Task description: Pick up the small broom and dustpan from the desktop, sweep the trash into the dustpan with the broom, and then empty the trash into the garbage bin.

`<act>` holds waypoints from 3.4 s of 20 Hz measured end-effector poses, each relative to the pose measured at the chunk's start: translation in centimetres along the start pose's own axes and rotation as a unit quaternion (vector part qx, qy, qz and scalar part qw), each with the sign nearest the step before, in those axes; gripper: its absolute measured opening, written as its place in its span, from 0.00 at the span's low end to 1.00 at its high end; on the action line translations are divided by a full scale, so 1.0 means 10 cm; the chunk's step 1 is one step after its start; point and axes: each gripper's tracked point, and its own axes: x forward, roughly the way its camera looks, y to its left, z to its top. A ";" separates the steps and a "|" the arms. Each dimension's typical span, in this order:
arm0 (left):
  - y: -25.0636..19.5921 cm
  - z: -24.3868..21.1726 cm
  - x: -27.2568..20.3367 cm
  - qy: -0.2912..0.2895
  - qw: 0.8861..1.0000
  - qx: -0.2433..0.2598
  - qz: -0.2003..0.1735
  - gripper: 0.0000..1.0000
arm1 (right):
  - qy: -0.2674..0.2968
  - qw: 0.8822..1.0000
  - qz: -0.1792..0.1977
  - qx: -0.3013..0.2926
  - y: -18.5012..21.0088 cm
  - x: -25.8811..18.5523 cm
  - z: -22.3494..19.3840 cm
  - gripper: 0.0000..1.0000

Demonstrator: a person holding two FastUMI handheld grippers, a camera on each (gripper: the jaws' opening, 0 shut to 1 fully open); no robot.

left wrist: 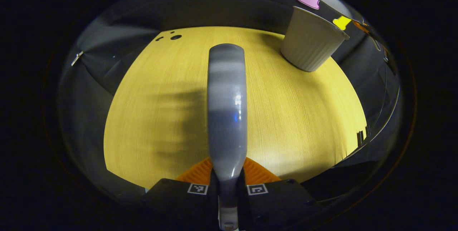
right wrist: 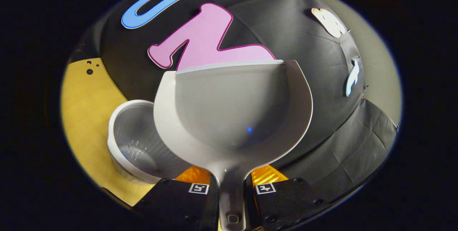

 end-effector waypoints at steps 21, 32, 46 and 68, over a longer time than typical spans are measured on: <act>0.49 -0.50 -0.21 -0.018 0.999 -0.002 0.041 0.25 | 0.144 0.904 0.335 0.221 2.16 -2.68 -0.76 0.32; 0.29 -0.43 0.32 0.043 0.999 -0.003 0.004 0.25 | 0.317 0.829 0.393 0.239 3.35 -2.91 -1.80 0.33; 0.41 -0.33 0.59 0.135 0.988 0.062 0.033 0.28 | 0.399 0.780 0.396 0.276 3.92 -2.73 -1.87 0.37; -0.08 0.59 -1.56 -0.283 0.957 0.050 0.043 0.96 | 0.060 0.918 0.266 0.290 1.91 -2.94 -0.26 0.99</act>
